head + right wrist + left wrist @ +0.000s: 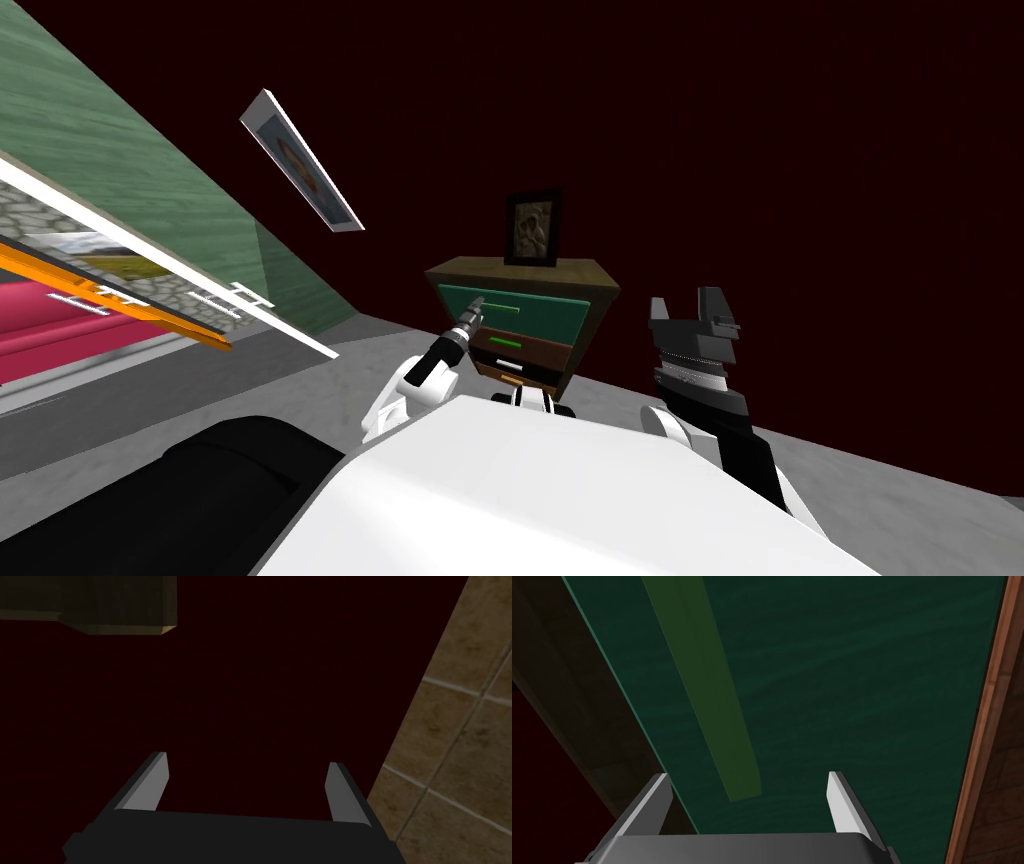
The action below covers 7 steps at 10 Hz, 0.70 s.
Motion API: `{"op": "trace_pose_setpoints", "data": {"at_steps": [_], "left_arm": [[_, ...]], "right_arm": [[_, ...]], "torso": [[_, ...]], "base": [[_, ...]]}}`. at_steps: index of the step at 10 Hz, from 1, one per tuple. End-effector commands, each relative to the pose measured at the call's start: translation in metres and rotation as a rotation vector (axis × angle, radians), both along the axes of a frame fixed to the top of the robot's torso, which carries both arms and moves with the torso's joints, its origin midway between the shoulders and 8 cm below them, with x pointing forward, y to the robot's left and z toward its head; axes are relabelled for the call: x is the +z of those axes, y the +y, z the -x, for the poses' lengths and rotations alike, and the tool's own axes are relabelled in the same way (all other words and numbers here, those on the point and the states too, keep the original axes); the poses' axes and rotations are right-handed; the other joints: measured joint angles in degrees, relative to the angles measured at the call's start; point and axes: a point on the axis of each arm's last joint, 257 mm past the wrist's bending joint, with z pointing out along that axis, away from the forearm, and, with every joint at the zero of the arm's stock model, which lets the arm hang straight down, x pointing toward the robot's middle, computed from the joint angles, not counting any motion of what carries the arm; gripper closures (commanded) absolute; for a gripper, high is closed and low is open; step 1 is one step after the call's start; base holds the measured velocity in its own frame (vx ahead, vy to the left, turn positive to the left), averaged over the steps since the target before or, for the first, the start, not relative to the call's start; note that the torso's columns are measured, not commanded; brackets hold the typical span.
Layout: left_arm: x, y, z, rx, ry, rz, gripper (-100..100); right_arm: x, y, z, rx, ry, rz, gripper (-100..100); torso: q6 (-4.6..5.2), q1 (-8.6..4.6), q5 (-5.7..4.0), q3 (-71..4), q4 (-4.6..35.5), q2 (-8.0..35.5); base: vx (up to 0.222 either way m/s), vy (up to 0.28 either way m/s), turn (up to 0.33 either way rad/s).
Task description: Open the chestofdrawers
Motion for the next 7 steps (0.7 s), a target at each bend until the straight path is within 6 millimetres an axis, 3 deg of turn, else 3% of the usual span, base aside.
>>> {"op": "trace_pose_setpoints", "data": {"at_steps": [1, 3, 4, 5, 7], "left_arm": [[-0.001, -0.019, 0.006, -0.034, 0.001, 0.000, -100], [0.000, -0.033, 0.011, -0.059, 0.000, 0.001, -100], [0.000, -0.030, 0.010, -0.051, 0.001, 0.001, -100], [-0.001, -0.019, 0.006, -0.034, 0.001, 0.000, 100], [-0.002, 0.002, -0.001, 0.005, 0.001, -0.001, 100]], "right_arm": [[0.000, 0.000, 0.000, 0.000, 0.000, 0.000, 0], [0.000, 0.000, 0.000, 0.000, 0.000, 0.000, 0], [0.000, 0.000, 0.000, 0.000, 0.000, 0.000, 0], [0.000, 0.000, 0.000, 0.000, 0.000, 0.000, 0], [0.000, 0.000, 0.000, 0.000, 0.000, 0.000, 0]], "torso": [[-0.01, -0.02, -0.01, 0.0, 0.0, 0.0], [-0.01, 0.04, 0.01, 0.0, 0.0, 0.0], [-0.01, 0.04, 0.01, 0.0, 0.0, 0.0], [0.01, -0.01, 0.00, 0.1, 0.1, 0.2], [0.04, 0.00, 0.09, 0.2, -0.2, 0.2]], "base": [[0.086, 0.016, 0.139], [0.093, 0.023, 0.127], [0.005, 0.011, -0.017], [-0.039, -0.010, -0.155], [-0.105, -0.018, -0.185]]}}
